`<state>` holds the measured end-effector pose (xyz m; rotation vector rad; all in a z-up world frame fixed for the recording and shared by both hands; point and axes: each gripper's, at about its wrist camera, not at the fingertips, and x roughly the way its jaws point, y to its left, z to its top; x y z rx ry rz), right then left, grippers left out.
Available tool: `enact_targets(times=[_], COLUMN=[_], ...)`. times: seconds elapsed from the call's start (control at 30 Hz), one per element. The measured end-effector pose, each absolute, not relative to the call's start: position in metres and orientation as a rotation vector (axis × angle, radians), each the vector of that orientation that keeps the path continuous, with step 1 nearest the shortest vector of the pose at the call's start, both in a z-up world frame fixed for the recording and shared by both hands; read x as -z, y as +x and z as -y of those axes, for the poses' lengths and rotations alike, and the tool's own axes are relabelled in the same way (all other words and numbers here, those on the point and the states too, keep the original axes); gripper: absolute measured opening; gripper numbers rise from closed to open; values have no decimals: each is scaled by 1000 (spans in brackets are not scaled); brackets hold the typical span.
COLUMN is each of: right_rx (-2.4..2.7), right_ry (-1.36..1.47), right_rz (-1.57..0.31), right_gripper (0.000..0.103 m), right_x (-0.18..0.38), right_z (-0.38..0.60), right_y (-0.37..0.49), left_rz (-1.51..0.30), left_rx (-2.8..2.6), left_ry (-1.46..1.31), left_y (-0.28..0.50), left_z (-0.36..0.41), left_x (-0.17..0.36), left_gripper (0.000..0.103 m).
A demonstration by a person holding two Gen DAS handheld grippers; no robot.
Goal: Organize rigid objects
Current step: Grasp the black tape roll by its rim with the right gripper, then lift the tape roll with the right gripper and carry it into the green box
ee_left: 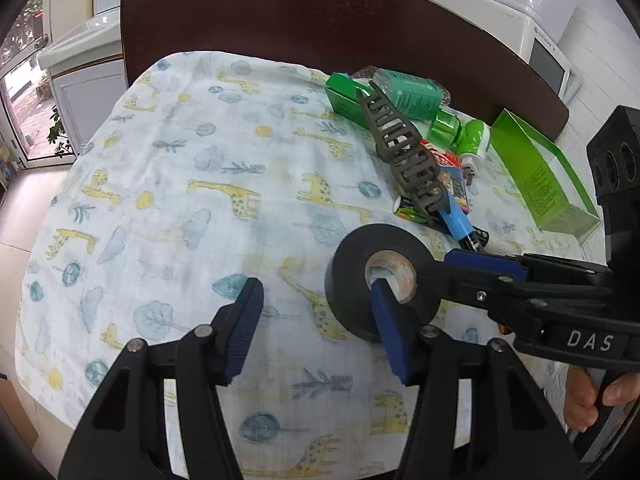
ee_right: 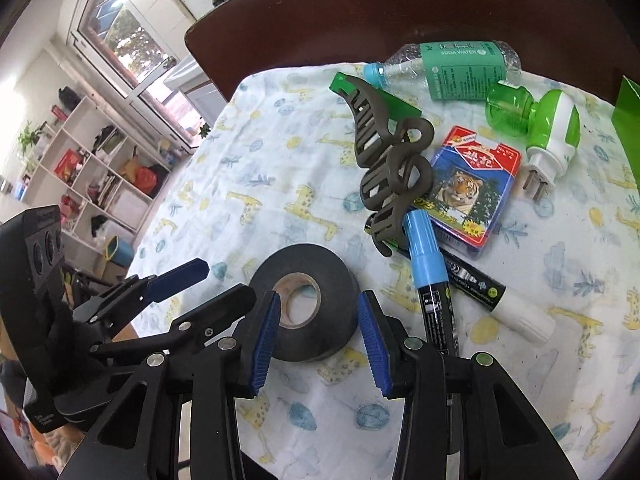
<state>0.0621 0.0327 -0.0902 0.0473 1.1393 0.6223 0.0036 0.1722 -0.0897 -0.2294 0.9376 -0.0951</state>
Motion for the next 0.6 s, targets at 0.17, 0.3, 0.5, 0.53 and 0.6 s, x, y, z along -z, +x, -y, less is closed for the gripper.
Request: enact_targets(times=[0.17, 0.3, 0.5, 0.53, 0.6], right_rx=[-591, -587, -576, -571, -560], right_ry=[66, 117, 172, 166, 145], right_rz=[-1145, -1167, -1219, -1219, -1213], right_gripper=[43, 41, 38, 37, 35], right_x=[91, 96, 108, 107, 106], right_z=[-28, -26, -26, -26, -27], right_y=[61, 67, 72, 72, 70], left_rz=[-945, -949, -937, -935, -933], left_rx=[126, 153, 162, 157, 150], left_ry=[-242, -246, -237, -225, -199], left_y=[9, 14, 15, 15, 15], left_z=[-167, -166, -158, -156, -153], left_x=[93, 93, 97, 96, 94], left_gripper=[40, 36, 32, 32, 32])
